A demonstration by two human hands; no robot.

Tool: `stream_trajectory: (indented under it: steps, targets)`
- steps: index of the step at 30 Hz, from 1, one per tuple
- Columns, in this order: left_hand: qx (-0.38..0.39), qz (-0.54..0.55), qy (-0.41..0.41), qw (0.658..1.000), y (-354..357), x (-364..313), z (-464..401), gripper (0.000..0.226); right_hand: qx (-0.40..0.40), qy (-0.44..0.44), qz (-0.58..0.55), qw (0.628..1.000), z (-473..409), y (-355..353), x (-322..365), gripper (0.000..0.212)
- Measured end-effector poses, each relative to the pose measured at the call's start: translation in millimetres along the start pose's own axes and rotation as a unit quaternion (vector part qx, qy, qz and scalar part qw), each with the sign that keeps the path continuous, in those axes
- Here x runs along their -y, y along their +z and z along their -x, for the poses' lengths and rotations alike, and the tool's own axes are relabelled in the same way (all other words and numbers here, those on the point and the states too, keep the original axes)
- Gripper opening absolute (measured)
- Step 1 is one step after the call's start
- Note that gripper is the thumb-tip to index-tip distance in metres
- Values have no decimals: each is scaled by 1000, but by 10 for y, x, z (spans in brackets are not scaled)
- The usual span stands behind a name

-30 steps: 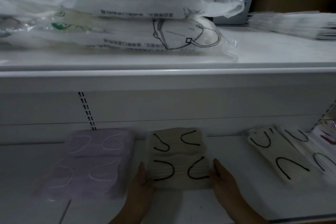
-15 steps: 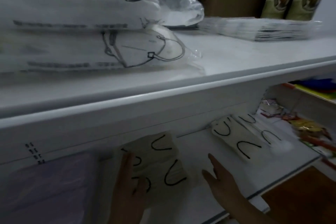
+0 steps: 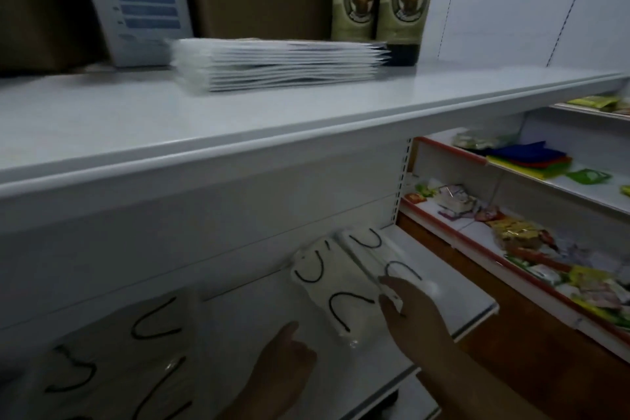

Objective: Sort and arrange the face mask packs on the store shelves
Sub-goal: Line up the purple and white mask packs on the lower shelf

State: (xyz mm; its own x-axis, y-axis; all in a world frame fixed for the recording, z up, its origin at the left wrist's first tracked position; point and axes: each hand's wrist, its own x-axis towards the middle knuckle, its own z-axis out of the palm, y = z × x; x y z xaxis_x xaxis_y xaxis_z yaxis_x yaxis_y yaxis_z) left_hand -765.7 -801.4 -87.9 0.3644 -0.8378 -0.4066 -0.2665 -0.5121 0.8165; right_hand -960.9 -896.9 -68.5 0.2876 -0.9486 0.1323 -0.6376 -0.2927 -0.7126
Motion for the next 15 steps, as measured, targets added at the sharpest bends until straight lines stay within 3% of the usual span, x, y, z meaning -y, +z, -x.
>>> stream_trajectory:
  steps: [2, 5, 10, 15]
  targets:
    - [8, 6, -22, 1000, 223, -310, -165, 41, 82, -33, 85, 993, -141, -2, -156, 47]
    - [-37, 139, -75, 987, 462, -633, -370, 8, 208, -41, 147, 966, -323, 32, -179, 59]
    - [-60, 298, -191, 934, 562, -835, -593, 17, 297, 2, 109, 948, -518, 42, -182, 64]
    - [-41, 346, -194, 917, 549, -934, -606, 8, 300, 9, 82, 950, -598, 1, -232, 54]
